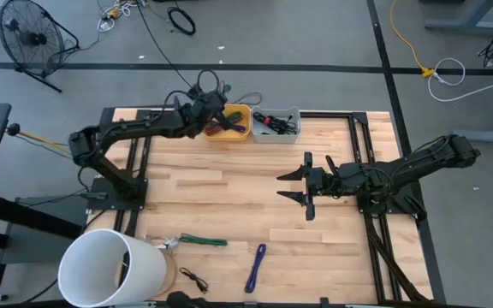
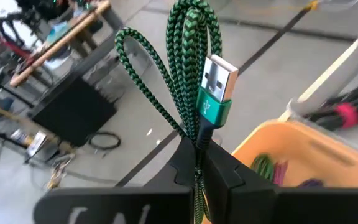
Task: Pick & Place USB Port
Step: Put the green black charger cable into the yellow bin
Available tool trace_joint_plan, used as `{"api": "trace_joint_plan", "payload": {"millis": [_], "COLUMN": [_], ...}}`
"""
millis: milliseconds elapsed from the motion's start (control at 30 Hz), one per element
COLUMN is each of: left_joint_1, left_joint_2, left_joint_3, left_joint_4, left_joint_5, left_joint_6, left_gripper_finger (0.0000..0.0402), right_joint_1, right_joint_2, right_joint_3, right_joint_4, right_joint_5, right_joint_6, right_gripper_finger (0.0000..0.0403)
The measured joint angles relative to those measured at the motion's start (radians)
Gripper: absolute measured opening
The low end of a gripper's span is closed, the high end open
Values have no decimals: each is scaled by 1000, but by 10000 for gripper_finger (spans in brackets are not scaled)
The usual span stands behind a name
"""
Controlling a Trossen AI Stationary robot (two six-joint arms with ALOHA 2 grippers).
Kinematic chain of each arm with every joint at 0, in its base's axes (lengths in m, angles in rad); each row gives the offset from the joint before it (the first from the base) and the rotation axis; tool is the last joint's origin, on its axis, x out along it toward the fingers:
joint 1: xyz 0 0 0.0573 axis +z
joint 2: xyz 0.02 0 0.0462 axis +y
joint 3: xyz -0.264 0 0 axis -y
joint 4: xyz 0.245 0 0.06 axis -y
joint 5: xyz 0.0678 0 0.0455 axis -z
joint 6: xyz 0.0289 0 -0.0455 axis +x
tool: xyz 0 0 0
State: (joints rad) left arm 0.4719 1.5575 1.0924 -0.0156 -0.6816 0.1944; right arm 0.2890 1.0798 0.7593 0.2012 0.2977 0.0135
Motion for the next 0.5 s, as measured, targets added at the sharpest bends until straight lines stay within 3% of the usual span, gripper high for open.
{"api": "trace_joint_plan", "payload": {"millis": [133,300,500], "left_joint_1": [20,21,19], "left_joint_2": [68,174,237], "left_joint_3": [20,132,239], "left_joint_4": [-29,-216,-362], "left_joint_5": [-29,-117,-8], "left_joint_6": [1,35,-19], "left_gripper_finger": [11,11,11], "right_joint_1": [0,0,0], "right_joint_2": [0,0,0], "right_joint_3": [0,0,0], "right_joint_4": [0,0,-1], "right_joint_5": [0,0,0], "right_joint_6": [-6,-6,-7], "right_gripper_finger": [190,190,190]}}
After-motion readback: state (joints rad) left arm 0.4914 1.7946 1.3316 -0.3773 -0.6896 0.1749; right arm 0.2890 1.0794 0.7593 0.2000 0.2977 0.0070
